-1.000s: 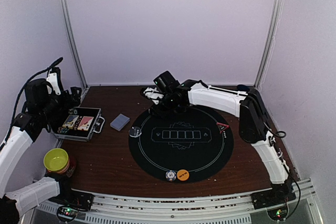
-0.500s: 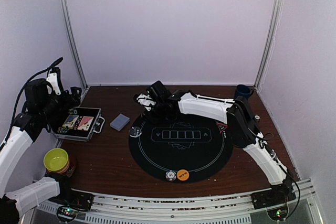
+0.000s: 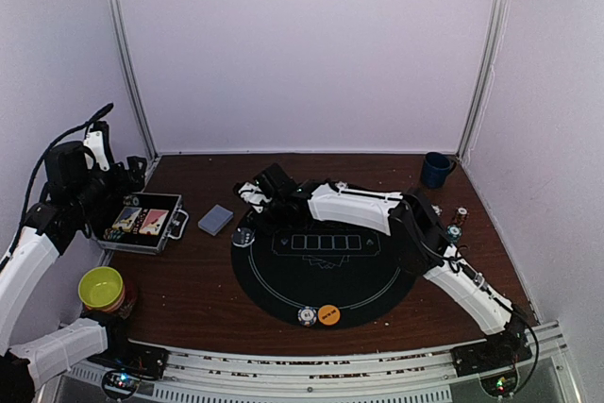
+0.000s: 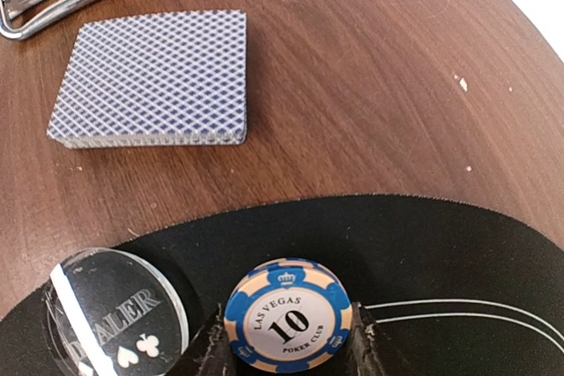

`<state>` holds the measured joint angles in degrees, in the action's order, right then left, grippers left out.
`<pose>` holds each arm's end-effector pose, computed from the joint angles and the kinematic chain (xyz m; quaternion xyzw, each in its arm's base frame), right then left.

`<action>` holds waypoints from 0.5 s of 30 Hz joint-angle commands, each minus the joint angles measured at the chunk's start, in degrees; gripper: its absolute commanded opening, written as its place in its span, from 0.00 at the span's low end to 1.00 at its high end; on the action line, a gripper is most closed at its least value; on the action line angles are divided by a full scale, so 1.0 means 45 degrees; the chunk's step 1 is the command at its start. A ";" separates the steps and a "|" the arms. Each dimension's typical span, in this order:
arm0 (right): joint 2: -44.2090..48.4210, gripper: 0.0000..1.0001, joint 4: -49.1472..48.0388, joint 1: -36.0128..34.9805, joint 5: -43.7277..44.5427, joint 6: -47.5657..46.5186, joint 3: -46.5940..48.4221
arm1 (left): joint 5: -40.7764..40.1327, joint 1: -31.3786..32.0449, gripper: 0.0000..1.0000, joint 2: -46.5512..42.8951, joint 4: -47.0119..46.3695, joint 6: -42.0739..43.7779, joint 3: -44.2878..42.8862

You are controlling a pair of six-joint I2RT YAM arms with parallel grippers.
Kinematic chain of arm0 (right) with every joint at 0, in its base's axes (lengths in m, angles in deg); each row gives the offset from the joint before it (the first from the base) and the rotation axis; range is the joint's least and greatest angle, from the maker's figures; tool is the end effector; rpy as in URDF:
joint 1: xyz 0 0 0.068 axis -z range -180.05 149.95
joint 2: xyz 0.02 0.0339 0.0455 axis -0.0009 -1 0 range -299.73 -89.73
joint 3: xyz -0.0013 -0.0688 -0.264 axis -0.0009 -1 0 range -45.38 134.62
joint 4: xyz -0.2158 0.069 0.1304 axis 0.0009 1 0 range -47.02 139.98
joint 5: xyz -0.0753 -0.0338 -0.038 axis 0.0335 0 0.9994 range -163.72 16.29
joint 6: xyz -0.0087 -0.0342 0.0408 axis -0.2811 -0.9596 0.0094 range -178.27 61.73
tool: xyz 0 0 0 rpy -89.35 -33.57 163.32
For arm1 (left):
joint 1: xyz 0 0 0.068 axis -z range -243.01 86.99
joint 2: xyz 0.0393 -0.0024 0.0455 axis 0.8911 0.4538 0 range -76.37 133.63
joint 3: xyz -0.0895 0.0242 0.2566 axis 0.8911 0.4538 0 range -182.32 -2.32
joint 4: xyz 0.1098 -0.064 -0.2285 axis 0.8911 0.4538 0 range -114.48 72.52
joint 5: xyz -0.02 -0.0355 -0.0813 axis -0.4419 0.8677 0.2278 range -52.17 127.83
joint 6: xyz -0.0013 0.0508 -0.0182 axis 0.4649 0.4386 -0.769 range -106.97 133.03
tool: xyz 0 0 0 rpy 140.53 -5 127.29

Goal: Distribute texas hold em gaming equipment
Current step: Place the poker chips pile in the dealer area.

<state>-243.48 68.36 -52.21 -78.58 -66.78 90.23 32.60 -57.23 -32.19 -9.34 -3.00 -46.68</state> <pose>0.3580 0.4659 0.1356 -0.4781 0.7839 0.1827 0.3515 0.1807 -0.0150 0.3300 -0.0985 0.7866 -0.0796 0.6043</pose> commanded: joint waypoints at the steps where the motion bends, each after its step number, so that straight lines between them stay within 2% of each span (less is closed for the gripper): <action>1: -0.0080 0.35 -0.0437 -0.0098 0.0312 0.0214 0.0642 | -0.0048 -0.0188 0.98 0.0054 -0.0317 -0.0015 -0.0113; 15: -0.0432 0.35 -0.0524 -0.0460 0.0680 0.0117 0.0980 | -0.0009 -0.0238 0.98 0.0025 -0.0317 -0.0013 -0.0123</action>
<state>-243.94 67.49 -53.65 -77.51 -66.63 92.38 32.60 -57.73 -31.94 -9.34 -3.00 -46.68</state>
